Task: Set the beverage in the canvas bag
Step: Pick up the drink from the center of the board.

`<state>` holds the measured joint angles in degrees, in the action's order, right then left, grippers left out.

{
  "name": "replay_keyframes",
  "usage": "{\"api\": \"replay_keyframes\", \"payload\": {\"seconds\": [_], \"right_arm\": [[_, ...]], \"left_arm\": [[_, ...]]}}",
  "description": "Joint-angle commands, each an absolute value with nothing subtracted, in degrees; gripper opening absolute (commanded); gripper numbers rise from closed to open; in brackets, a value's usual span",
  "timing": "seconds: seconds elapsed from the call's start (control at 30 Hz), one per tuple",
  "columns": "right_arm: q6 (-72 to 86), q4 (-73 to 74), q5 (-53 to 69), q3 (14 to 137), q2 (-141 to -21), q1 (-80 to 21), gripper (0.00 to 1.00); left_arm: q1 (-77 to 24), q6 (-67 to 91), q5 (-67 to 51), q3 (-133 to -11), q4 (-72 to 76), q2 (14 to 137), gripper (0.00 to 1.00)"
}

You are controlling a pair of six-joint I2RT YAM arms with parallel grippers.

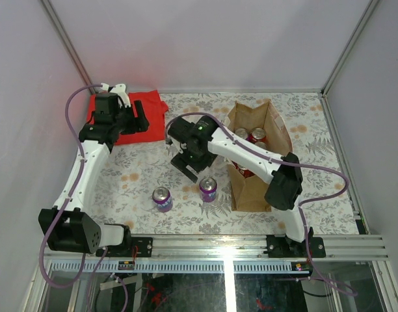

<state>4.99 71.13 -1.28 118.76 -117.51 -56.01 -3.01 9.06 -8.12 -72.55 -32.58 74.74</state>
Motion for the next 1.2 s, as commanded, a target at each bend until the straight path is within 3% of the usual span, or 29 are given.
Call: {"api": "replay_keyframes", "payload": {"seconds": [0.0,0.6,0.83,0.9,0.93,1.03,1.07,1.17], "right_arm": [[5.0,71.9,0.3,113.7,-115.9,-56.3,0.86],[9.8,67.1,0.9,101.8,-113.0,-57.1,0.87],[11.2,67.4,0.3,100.0,-112.0,-57.6,0.80],[11.3,67.5,-0.3,99.7,-111.9,-57.7,0.71],[11.3,67.6,-0.5,99.8,-112.0,-57.7,0.61],[11.0,68.9,-0.5,101.2,-112.6,-57.7,0.16],[10.9,69.1,-0.5,101.7,-112.6,-57.7,0.07],[10.5,70.1,-0.4,105.6,-112.5,-57.7,0.00]], "left_arm": [[-2.0,10.4,-9.4,-72.4,-30.8,74.8,0.70],[-1.6,11.7,-11.4,-73.2,-30.8,76.5,0.70],[-1.7,11.9,-11.4,-72.6,-30.8,75.8,0.70],[-1.6,12.2,-11.4,-72.5,-30.7,75.7,0.70],[-1.6,12.3,-11.5,-72.5,-30.7,75.8,0.70],[-1.6,12.4,-11.7,-72.8,-30.5,76.1,0.70],[-1.7,12.4,-11.7,-73.0,-30.6,76.2,0.70],[-1.6,12.4,-11.7,-73.4,-30.5,76.6,0.70]]}}
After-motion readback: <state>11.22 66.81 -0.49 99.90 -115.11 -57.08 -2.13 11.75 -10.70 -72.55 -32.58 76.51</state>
